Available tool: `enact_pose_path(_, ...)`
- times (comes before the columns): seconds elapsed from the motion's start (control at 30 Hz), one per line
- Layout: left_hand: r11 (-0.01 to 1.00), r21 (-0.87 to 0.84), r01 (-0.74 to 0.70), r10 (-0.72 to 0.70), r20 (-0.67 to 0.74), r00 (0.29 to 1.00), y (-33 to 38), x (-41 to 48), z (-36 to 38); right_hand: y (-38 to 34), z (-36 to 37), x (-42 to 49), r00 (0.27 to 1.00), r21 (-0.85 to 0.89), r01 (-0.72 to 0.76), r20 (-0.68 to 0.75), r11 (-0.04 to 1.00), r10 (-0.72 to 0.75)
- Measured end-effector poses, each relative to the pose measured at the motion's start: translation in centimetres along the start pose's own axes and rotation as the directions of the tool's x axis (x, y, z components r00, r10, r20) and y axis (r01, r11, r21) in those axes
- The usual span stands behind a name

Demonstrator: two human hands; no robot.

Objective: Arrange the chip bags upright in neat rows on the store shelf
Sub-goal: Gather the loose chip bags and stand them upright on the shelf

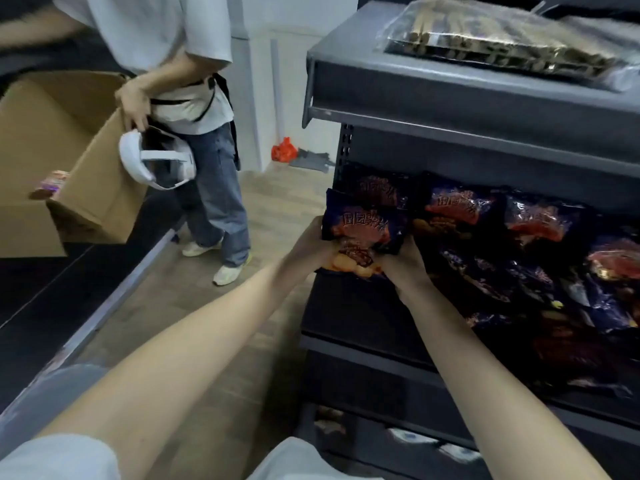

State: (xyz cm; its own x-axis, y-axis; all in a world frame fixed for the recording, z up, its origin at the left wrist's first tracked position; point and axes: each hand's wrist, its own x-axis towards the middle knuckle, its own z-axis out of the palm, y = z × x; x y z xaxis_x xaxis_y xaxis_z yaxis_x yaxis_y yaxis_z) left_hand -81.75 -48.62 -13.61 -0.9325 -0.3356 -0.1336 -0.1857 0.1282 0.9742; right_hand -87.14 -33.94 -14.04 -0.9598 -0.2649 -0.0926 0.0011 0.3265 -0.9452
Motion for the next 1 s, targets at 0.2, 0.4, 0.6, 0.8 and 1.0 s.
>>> enact_pose_path(0.2, 0.993, 0.075, -0.096, 0.101, -0.063, 0.993, -0.5, 0.6, 2.8, 1.0, 0.0, 0.2, 0.991, -0.018, -0.053, -0.124, 0.998, 0.05)
enact_pose_path(0.4, 0.98, -0.004, -0.199, 0.196, -0.137, 0.971, -3.7, 2.2, 4.6, 1.8, 1.4, 0.4, 0.991, -0.027, -0.08, -0.108, 0.996, 0.077)
enact_pose_path(0.6, 0.971, 0.057, -0.234, 0.241, -0.255, 0.936, -4.0, 1.7, 6.0, 1.9, 2.1, 1.2, 0.992, 0.015, -0.101, -0.08, 0.995, 0.102)
enact_pose_path(0.8, 0.978, 0.061, -0.197, 0.206, -0.299, 0.932, -4.4, 2.0, 6.2, 2.5, 2.2, 1.5, 0.988, 0.081, -0.101, -0.105, 0.992, 0.109)
enact_pose_path(1.0, 0.973, 0.093, -0.211, 0.23, -0.33, 0.915, -5.0, 2.2, 6.2, 2.6, 2.4, 1.3, 0.982, 0.03, -0.083, -0.17, 0.996, 0.087)
